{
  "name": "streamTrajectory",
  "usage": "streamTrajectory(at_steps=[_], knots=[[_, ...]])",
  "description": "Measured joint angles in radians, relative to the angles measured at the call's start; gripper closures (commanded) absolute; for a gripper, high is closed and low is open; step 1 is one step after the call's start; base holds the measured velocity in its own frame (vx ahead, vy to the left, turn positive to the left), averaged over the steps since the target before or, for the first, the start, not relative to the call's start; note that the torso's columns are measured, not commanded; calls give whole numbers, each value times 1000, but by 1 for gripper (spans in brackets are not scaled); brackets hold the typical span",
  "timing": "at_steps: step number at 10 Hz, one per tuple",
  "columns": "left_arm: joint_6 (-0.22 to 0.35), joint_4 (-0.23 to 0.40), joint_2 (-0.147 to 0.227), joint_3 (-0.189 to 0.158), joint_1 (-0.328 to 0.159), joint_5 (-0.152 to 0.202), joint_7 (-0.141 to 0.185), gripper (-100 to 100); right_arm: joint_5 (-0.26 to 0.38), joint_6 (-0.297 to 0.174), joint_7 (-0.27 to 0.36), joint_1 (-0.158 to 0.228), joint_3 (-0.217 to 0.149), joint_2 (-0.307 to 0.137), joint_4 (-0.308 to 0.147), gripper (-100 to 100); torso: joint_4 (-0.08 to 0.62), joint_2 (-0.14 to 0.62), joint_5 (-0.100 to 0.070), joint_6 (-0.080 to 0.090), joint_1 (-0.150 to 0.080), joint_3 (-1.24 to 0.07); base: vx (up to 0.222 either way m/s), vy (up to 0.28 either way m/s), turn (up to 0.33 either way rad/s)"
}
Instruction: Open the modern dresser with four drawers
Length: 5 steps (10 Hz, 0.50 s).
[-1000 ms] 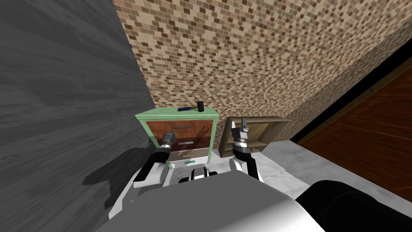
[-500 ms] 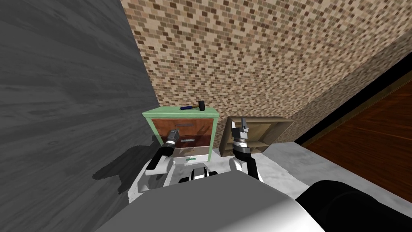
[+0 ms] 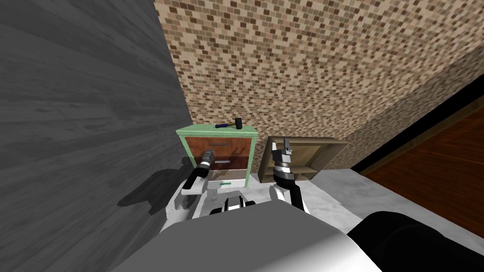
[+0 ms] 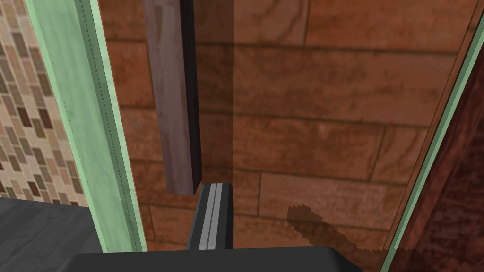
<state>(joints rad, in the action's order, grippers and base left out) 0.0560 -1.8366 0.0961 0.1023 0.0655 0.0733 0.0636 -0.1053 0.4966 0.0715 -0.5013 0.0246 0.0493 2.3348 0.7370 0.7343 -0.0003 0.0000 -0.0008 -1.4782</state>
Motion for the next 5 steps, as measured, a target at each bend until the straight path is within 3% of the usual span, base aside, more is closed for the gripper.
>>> streamTrajectory(at_steps=[2, 5], knots=[[-12, 47, -4, 8, -32, -6, 9, 100, 0, 0, 0, 0, 0, 0, 0, 0, 1, 7, 1, -1, 2, 4, -123, 6, 197], [-24, 131, -2, 10, -117, -7, 23, 100, 0, 0, 0, 0, 0, 0, 0, 0, 0, 0, 0, 0, 0, 0, -26, -8, -21]])
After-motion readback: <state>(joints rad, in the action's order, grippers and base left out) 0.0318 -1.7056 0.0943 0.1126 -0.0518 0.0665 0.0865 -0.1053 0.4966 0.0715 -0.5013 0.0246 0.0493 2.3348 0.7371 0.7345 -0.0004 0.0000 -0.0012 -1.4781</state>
